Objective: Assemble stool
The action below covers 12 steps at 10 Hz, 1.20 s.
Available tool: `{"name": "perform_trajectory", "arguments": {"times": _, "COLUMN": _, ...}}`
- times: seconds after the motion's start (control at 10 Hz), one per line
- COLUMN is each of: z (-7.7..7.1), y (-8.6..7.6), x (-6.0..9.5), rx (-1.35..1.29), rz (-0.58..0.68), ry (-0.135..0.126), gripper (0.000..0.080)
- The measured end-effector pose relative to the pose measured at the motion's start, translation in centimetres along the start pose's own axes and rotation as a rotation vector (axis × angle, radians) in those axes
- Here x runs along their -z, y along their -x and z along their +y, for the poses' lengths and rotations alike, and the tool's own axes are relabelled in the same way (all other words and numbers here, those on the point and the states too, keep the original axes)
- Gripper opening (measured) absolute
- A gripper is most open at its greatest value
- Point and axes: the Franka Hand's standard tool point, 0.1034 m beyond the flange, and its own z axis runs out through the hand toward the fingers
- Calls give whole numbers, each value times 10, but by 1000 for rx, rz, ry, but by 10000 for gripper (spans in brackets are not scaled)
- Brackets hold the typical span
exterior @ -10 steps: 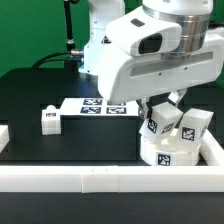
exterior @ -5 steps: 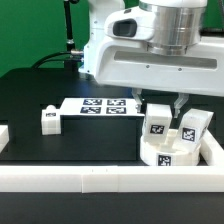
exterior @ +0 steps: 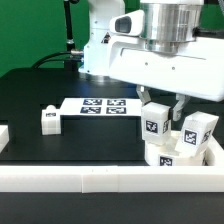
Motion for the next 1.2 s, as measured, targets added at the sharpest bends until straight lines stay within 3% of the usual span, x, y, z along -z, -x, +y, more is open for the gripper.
{"name": "perform_trajectory", "arguments": {"times": 0.5, "z": -7, "y": 9, "x": -3, "rx": -533, "rz": -49, "ry": -26, "gripper": 343}}
{"name": "perform_trajectory", "arguments": {"times": 0.6, "z": -7, "y": 7, "x": -3, "rx": -633, "rz": -69, "ry": -45, "gripper": 343}}
{"name": "perform_trajectory", "arguments": {"times": 0.8, "z": -8, "y": 9, "x": -4, "rx": -655, "rz": -75, "ry": -45, "gripper": 343}}
{"name": "perform_trajectory", "arguments": {"times": 0.9, "z": -8, "y": 8, "x": -3, "rx": -653, "rz": -75, "ry": -45, "gripper": 514}}
{"name": "perform_trajectory", "arguments": {"times": 1.0, "z": -6, "y": 5, "x": 3, "rx": -634, "rz": -76, "ry": -57, "gripper": 606}}
{"name": "perform_trajectory", "arguments": {"times": 1.2, "z": -10, "y": 3, "x": 23, "rx": -591, "rz": -82, "ry": -83, "gripper": 639}}
